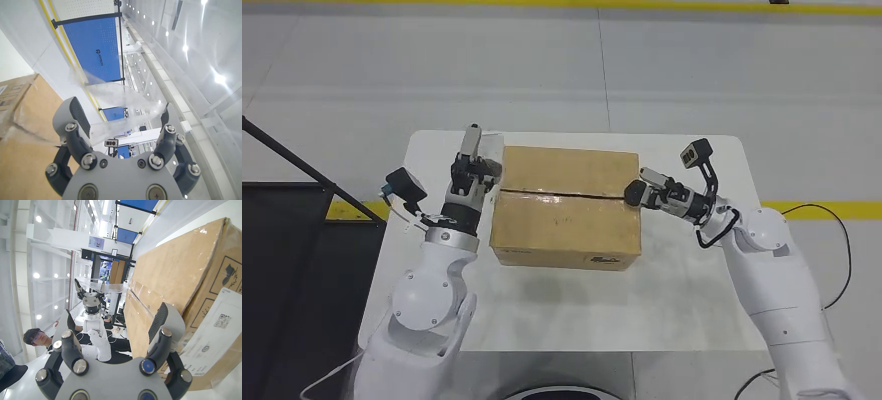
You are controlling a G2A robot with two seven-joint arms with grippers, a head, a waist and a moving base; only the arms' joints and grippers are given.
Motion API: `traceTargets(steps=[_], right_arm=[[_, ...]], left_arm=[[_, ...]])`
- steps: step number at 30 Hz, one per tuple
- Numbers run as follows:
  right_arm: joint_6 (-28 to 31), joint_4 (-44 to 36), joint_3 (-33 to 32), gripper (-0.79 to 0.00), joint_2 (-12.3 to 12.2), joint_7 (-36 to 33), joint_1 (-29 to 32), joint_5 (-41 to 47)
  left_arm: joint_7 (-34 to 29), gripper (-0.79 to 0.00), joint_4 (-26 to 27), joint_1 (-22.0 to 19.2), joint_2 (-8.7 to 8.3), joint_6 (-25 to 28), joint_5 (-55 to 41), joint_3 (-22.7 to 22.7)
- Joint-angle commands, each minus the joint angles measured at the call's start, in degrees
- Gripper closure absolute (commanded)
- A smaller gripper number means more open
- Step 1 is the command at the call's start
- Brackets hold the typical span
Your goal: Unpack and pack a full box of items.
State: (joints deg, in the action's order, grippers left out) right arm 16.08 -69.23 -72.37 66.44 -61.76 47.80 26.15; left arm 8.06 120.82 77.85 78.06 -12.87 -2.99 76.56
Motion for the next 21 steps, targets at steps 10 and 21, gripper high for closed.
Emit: traceTargets(steps=[10,21], right_arm=[[1.00,-1.91,-1.31,-0.785,-0.56,-2.48,1.45,1.74],[0.08,-4.56,-0.48,-0.785,-0.88,-7.41,2.33,3.19]], left_arm=[[-0.20,-0.785,0.14,-1.63,0.46,-2.78,3.47,-3.13],[0.02,-0.785,-3.76,-5.32,1.34,-4.26,4.45,-7.06]])
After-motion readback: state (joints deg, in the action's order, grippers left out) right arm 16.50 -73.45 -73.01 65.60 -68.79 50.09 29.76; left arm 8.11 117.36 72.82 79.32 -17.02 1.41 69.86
